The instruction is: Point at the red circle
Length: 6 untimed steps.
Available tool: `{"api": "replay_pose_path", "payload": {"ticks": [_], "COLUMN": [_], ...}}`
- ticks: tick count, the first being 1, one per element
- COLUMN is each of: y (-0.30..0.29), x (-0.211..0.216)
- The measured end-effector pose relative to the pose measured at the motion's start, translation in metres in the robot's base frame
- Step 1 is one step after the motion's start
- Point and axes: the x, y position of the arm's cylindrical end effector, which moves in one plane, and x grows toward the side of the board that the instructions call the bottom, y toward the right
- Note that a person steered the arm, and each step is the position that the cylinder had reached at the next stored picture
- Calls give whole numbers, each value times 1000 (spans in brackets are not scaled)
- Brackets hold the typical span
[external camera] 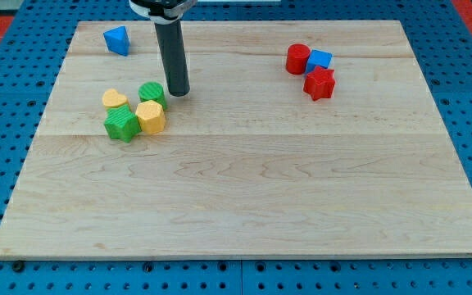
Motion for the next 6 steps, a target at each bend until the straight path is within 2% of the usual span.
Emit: {"api": "replay_pose_path", "payload": {"ticks": [2,4,5,6], "y": [-31,-32,-6,52], "x": [0,0,-50,-91]}}
